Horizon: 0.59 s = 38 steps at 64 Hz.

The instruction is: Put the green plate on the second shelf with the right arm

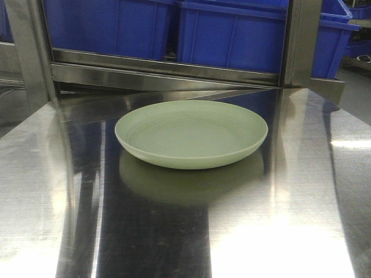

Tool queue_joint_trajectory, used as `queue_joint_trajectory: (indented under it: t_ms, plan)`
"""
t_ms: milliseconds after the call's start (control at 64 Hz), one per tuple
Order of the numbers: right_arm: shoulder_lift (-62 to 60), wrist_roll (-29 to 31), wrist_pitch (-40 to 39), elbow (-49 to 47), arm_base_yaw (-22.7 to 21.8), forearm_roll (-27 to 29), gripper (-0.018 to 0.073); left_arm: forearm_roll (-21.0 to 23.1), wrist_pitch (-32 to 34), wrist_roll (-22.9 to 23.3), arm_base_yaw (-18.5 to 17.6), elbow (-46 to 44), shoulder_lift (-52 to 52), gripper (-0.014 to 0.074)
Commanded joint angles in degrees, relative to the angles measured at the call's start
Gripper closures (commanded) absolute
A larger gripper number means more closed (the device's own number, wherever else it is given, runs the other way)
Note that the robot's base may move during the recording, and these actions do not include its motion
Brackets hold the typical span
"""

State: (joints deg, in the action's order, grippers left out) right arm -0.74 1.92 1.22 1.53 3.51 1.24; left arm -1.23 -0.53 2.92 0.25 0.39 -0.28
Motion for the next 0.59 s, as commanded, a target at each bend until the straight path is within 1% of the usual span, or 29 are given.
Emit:
queue_joint_trajectory:
  t_ms: [0,94,188,297,375,579]
  plan:
    - [-0.9,0.1,-6.5,-1.0,0.0,0.2,0.051,0.3,4.7,0.4,-0.2,2.4,-0.2,0.0466]
    - [-0.9,-1.9,-8.2,-1.5,0.0,0.8,0.051,0.3,4.7,0.4,-0.2,2.4,-0.2,0.0466]
    - [-0.9,-5.4,-6.2,-6.1,0.0,2.8,0.051,0.3,4.7,0.4,-0.2,2.4,-0.2,0.0466]
    - [-0.2,-5.4,0.9,-15.6,0.0,2.5,0.051,0.3,4.7,0.4,-0.2,2.4,-0.2,0.0466]
    - [2.5,-5.4,5.5,-23.4,0.0,2.5,0.051,0.3,4.7,0.4,-0.2,2.4,-0.2,0.0466]
    - [18.4,-5.4,15.5,-40.4,0.0,2.8,0.051,0.3,4.7,0.4,-0.2,2.4,-0.2,0.0466]
